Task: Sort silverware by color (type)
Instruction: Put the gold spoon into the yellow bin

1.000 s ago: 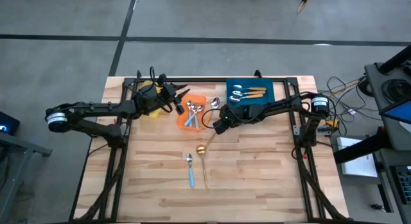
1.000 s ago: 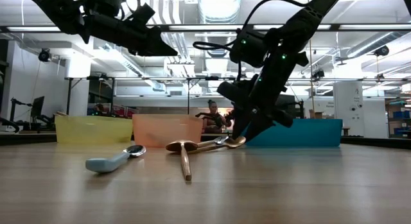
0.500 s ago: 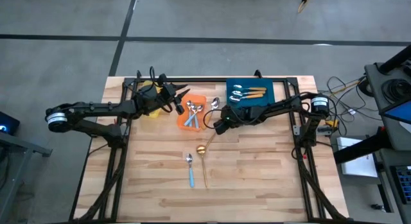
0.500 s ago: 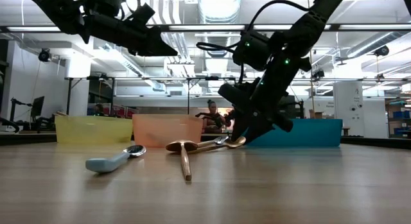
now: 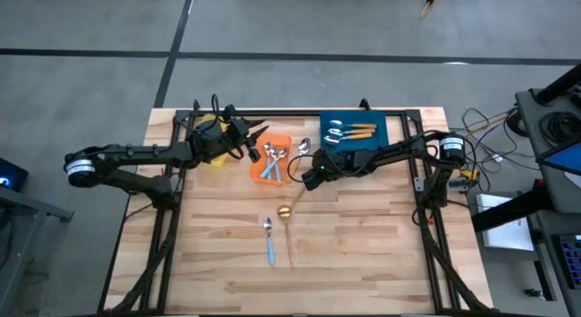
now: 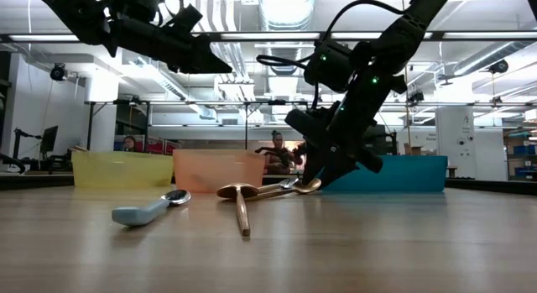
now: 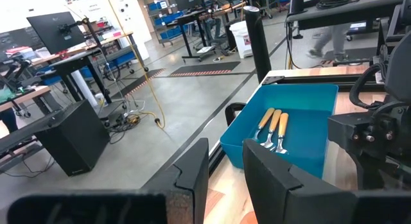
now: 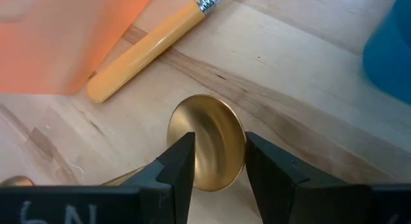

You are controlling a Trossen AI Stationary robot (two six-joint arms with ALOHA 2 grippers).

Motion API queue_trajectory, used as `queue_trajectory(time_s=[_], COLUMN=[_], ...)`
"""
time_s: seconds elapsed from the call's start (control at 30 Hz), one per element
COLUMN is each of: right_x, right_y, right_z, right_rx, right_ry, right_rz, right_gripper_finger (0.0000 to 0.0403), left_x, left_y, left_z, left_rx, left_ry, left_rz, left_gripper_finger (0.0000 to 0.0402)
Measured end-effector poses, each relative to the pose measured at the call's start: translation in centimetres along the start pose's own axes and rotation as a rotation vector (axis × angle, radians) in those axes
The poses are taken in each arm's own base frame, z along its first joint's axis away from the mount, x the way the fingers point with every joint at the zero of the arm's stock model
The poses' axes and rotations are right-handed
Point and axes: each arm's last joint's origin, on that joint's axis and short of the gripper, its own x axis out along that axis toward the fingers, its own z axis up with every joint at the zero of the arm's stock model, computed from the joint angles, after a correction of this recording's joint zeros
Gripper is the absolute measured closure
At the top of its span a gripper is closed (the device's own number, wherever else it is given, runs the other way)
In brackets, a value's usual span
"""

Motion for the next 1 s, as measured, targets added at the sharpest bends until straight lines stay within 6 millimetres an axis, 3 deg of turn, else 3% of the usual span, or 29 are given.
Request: queue_trajectory(time_s=[0.23, 0.4, 0.7, 1.0], right_x=[1.3, 2.2, 2.3, 1.8], right_y=[-0.3, -0.4, -0.3, 0.2], right_z=[-0.5, -0.9, -0.9, -0.4], right_rx=[0.004, -0.006, -0.012, -0.047], right_ry=[0.012, 0.025, 0.037, -0.004], right_rz=[-0.023, -0.038, -0.007, 0.038], right_gripper_finger=[0.0283, 0.0307, 0.0382, 0.0387], left_x=[0.0, 0.0, 0.0, 0.0], left_y=[0.0, 0.0, 0.0, 0.0], left_z=[0.0, 0.0, 0.1, 0.1], left_rx=[-0.004, -0.004, -0.005, -0.005], left_ry=[0.000, 0.000, -0.007, -0.007], left_rz=[0.000, 0.000, 0.002, 0.002], left_gripper_finger=[0.0324, 0.0324, 0.0324, 0.0324])
